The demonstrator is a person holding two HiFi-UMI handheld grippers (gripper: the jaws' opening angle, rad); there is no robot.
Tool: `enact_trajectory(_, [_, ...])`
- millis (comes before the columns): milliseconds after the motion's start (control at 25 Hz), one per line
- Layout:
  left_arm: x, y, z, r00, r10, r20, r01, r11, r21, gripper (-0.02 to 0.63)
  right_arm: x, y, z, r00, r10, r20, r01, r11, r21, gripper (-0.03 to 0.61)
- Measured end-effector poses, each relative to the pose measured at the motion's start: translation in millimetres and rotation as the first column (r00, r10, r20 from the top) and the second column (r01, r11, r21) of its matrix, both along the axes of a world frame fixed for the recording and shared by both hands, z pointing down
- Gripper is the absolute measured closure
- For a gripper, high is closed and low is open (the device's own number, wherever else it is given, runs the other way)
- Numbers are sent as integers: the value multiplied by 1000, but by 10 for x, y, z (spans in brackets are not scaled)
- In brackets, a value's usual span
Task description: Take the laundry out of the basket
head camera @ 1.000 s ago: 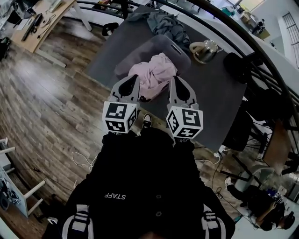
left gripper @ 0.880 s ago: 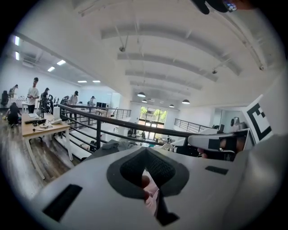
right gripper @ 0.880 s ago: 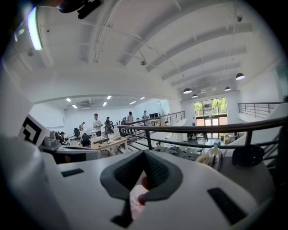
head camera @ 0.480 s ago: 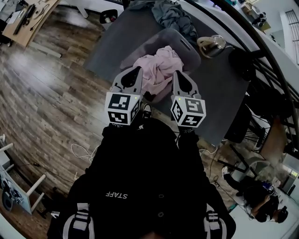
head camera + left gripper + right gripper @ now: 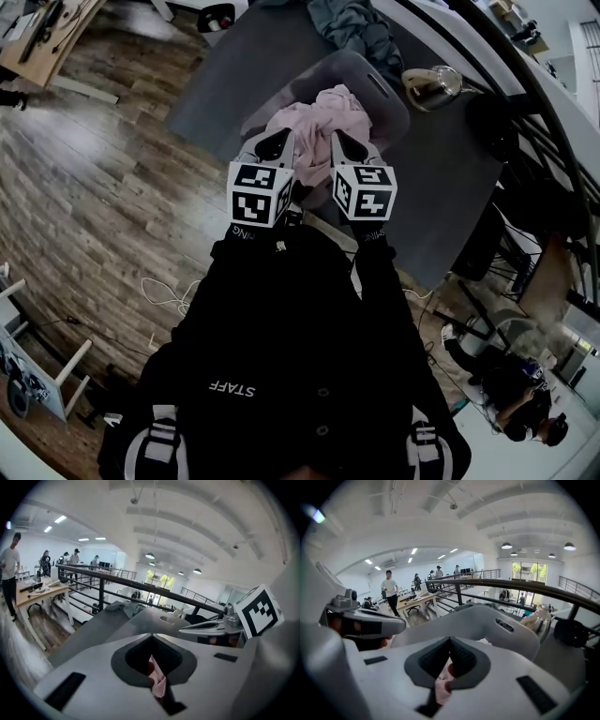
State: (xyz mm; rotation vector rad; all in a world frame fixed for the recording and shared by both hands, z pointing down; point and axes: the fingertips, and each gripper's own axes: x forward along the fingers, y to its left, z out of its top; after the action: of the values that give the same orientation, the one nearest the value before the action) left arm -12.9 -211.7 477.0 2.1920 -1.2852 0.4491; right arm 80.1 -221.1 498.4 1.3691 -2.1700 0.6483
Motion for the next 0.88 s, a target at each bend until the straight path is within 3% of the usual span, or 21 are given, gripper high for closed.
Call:
enact_trajectory(160, [57,-101,218,1000,0,8,1,997,-76,615,-32,-190,120,1000,-10,19,11,999,-42,563])
enact_trajectory(280, [81,-206,337,1000,-4,15,6,994,-112,615,-138,-301,245,994,-106,15,107,990,-89,563])
enact_trajectory(400, [95,-298,443,1000,-15,-4,14,988,-154,615,-232,-354,406,970,-242,-14,237,961,-141,553])
enact_trajectory(520, [123,-376,573,1000,-25,-14,22,982,-187,615,-238,-412,589,942,-333,-30,321,927,-193,465])
enact_trajectory(720, [199,-469,748,999,-31,-20,25,973,-230,615,-235,-486,779,904,-427,-36,406,881,-245,421])
enact_trajectory(880, [211,-518,876,999,-53,-7,50,962,-268,615,-215,-548,889,889,-456,-42,429,860,-276,413])
